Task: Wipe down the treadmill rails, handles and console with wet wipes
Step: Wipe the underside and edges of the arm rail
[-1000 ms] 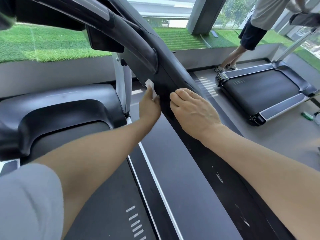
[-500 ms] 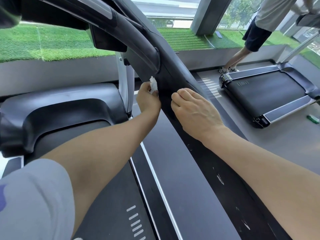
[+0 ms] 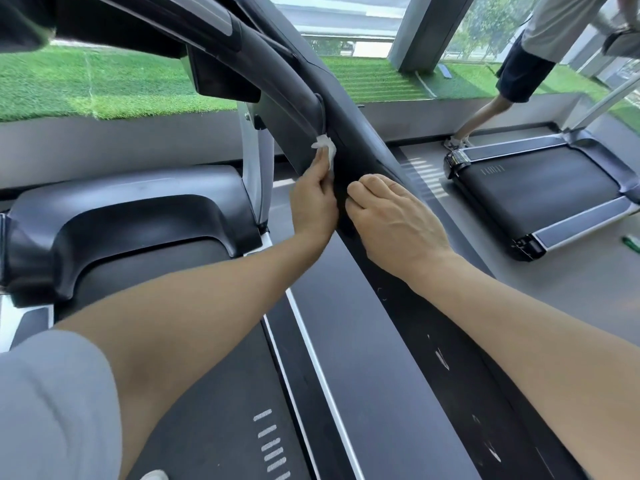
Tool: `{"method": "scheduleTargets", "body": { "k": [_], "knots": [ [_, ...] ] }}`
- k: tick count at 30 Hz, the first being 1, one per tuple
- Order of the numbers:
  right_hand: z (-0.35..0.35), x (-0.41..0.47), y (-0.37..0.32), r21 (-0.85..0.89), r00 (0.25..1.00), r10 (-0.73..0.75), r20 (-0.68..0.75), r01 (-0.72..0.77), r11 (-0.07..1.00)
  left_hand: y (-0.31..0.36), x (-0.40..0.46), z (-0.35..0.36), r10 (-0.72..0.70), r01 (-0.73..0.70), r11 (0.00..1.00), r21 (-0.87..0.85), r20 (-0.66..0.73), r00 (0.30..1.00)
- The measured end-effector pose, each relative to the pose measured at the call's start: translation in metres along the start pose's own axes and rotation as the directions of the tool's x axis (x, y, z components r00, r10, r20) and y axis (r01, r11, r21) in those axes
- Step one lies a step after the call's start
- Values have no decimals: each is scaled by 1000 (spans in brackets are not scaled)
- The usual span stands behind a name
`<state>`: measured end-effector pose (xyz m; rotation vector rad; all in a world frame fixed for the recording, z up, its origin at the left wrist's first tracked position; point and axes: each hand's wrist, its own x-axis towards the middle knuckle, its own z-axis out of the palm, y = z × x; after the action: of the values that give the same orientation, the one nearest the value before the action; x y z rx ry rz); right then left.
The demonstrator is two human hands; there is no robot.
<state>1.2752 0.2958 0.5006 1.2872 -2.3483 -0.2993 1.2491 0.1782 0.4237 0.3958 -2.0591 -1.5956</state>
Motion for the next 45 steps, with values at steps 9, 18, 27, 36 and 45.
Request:
{"method": "scheduleTargets", "body": {
  "k": [9, 18, 27, 36, 45],
  "knots": [
    [-7, -3, 1, 192, 989, 134, -69, -118, 974, 10, -32, -5, 102, -88, 990, -113, 122, 987],
    [-4, -3, 1, 166, 983, 164, -80, -149, 975, 5, -62, -11, 187, -149, 973, -177, 223, 957],
    [-2, -3, 1, 67, 995, 98, -6, -97, 993, -10, 2, 2, -150, 150, 986, 68, 1, 989],
    [-4, -2, 1, 35, 996, 78, 31, -79, 996, -16, -27, 13, -171, 173, 984, -40, 36, 985],
    [-3, -3, 1, -4, 995, 35, 90, -35, 999, -31, 12, 7, -234, 235, 953, 193, -30, 972]
  ]
}}
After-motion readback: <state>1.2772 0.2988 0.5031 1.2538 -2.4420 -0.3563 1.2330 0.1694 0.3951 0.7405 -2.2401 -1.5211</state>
